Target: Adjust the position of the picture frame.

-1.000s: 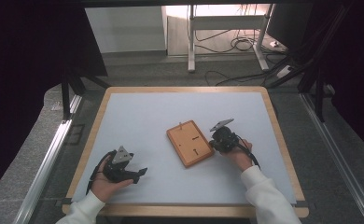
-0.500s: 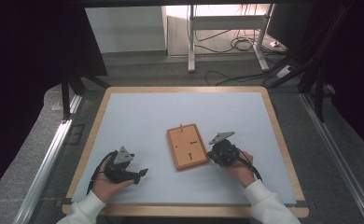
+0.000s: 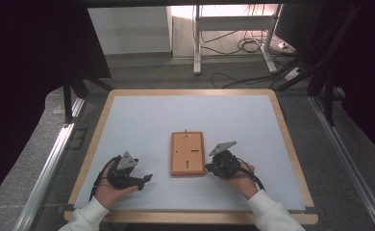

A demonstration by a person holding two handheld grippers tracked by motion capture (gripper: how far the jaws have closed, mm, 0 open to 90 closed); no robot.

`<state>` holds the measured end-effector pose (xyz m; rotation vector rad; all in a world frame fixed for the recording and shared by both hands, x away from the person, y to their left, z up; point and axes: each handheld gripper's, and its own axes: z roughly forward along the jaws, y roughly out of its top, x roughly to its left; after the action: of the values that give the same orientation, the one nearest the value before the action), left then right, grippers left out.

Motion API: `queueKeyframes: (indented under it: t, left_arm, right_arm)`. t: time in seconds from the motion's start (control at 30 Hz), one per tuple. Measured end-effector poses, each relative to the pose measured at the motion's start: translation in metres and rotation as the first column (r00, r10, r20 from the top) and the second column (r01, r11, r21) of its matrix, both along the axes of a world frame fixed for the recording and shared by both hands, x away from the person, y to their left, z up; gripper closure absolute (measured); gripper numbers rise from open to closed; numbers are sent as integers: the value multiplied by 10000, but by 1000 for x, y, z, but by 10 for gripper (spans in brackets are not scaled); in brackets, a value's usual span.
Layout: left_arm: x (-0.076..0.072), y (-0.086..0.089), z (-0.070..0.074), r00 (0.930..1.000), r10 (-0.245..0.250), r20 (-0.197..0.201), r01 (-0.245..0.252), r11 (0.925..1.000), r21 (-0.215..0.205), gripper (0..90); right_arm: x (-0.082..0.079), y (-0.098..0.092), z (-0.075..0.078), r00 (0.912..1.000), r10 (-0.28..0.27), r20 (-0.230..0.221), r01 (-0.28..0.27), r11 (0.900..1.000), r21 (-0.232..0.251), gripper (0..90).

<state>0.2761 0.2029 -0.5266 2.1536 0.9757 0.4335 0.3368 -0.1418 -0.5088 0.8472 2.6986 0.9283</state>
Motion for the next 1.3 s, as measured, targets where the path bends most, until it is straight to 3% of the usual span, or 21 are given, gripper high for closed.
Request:
queueKeyframes:
  t: [0.3, 0.37, 0.43, 0.47, 0.67, 0.8, 0.97, 1.03, 1.07, 1.13, 1.17, 1.2, 1.23, 1.3]
  left_arm:
    - [-1, 1, 1, 10000, 34, 53, -33, 10000, -35, 201]
    - [-1, 2, 1, 10000, 26, 68, -26, 10000, -39, 201]
    - [-1, 2, 1, 10000, 52, 80, -52, 10000, -59, 202]
    - [-1, 3, 1, 10000, 47, 72, -47, 10000, -50, 202]
    - [0, 5, 0, 9999, 79, 99, -79, 9999, -63, 202]
    - [0, 4, 0, 9999, 75, 95, -75, 10000, -32, 202]
    - [2, 3, 0, 9999, 92, 91, -92, 10000, 4, 202]
    - [2, 3, 0, 9999, 138, 101, -138, 9999, -17, 202]
    - [3, 3, 0, 9998, 149, 132, -148, 9999, -46, 202]
    - [3, 3, 0, 9996, 163, 209, -160, 9998, -117, 202]
    - [3, 3, 0, 9996, 163, 209, -160, 9998, -117, 202]
    - [3, 3, 1, 9997, 141, 219, -138, 9998, -142, 202]
    - [3, 2, 1, 9997, 117, 229, -114, 9998, -149, 202]
    - [3, 2, 0, 9998, 77, 205, -74, 9999, -140, 202]
  right_arm:
    - [-6, 9, 0, 9993, 371, 70, -372, 9992, 173, 900]
    - [-6, 9, 0, 9992, 338, 226, -340, 9994, 87, 900]
    - [-7, 3, 3, 9956, 265, 901, -275, 9996, 93, 900]
    - [-7, 3, 3, 9956, 265, 901, -275, 9996, 93, 900]
    - [-6, -31, 10, 9954, -373, 887, 339, 9987, 392, 900]
    - [-10, -70, 8, 9893, -1230, 784, 1195, 9917, 469, 900]
    - [-17, -87, 5, 9868, -1493, 635, 1453, 9874, 635, 900]
    - [-19, -89, 3, 9885, -1372, 638, 1326, 9886, 713, 852]
    - [-20, -88, 2, 9902, -1235, 656, 1183, 9900, 774, 749]
    - [-21, -85, 2, 9891, -1221, 821, 1149, 9896, 869, 627]
    - [-21, -85, 2, 9891, -1221, 821, 1149, 9896, 869, 627]
    - [-24, -82, 2, 9854, -1311, 1087, 1207, 9879, 970, 518]
    - [-24, -82, 2, 9854, -1311, 1087, 1207, 9879, 970, 518]
    - [-26, -81, 3, 9768, -1489, 1539, 1340, 9856, 1032, 444]
